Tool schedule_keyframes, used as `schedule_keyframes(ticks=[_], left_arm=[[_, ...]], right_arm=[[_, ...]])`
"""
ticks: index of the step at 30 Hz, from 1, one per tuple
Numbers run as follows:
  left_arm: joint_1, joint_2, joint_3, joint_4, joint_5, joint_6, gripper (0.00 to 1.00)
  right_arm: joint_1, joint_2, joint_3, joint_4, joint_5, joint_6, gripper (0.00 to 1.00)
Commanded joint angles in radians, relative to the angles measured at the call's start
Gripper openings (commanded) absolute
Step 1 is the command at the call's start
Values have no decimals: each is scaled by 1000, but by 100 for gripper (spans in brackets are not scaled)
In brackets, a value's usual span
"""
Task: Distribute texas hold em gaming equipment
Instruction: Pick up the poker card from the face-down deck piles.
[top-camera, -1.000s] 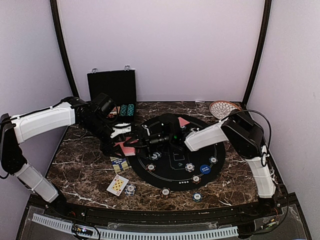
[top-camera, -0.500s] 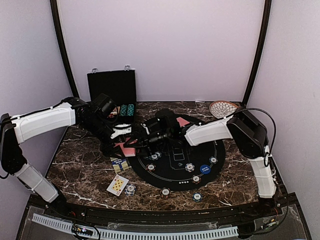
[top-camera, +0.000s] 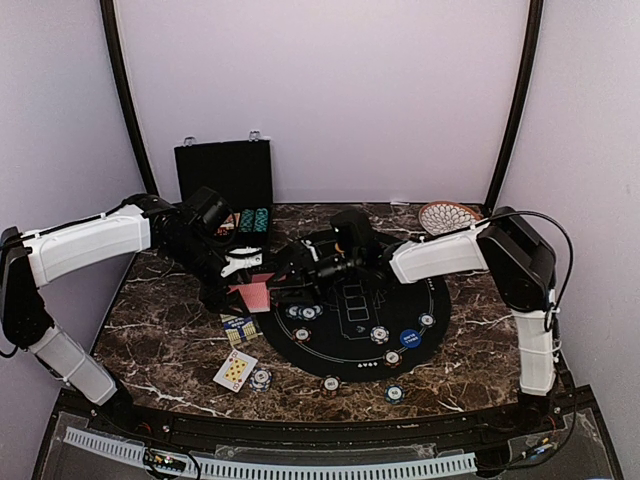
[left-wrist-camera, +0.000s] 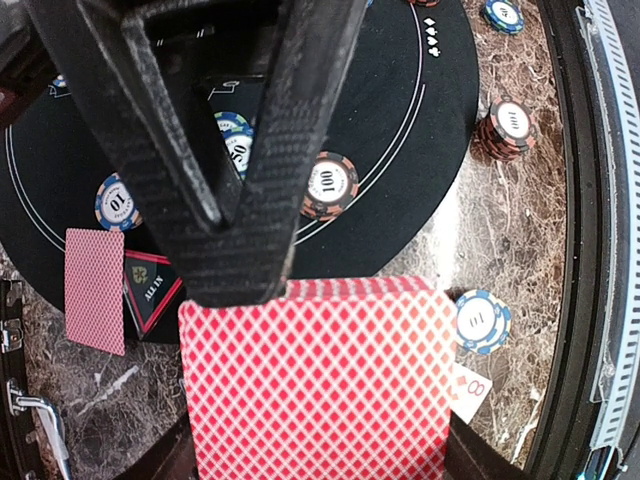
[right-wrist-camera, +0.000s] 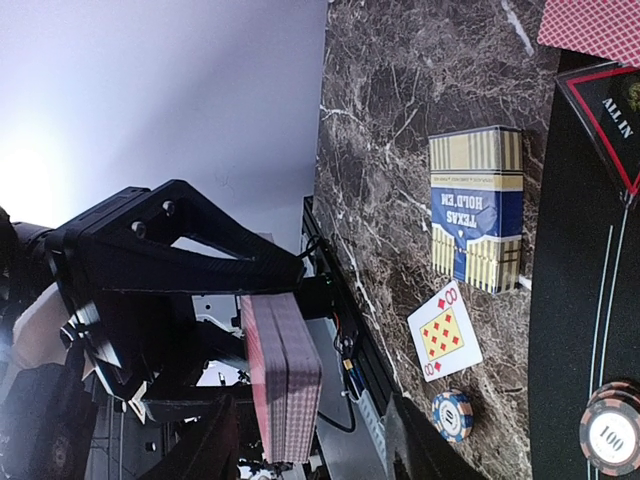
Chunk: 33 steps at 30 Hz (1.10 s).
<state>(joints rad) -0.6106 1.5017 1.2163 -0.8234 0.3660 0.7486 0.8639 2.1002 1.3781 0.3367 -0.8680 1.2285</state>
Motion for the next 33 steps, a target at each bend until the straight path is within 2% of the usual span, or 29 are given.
schedule_keyframes(ticks=[1, 7, 20, 26, 33], left_arm=[[1, -22, 1, 10, 7, 10, 11], [0, -14, 17, 7, 10, 4, 11], [0, -14, 24, 10, 8, 3, 10], [1, -22, 26, 5, 10, 5, 10], [1, -28, 26, 5, 10, 5, 9]], right_arm=[[11, -50, -1, 45, -3, -4, 55], [41, 7, 63, 18, 2, -11, 58], [84, 100, 135, 29, -9, 18, 56], [70, 80, 115, -62, 39, -42, 55], [37, 17, 18, -58, 61, -58, 52]])
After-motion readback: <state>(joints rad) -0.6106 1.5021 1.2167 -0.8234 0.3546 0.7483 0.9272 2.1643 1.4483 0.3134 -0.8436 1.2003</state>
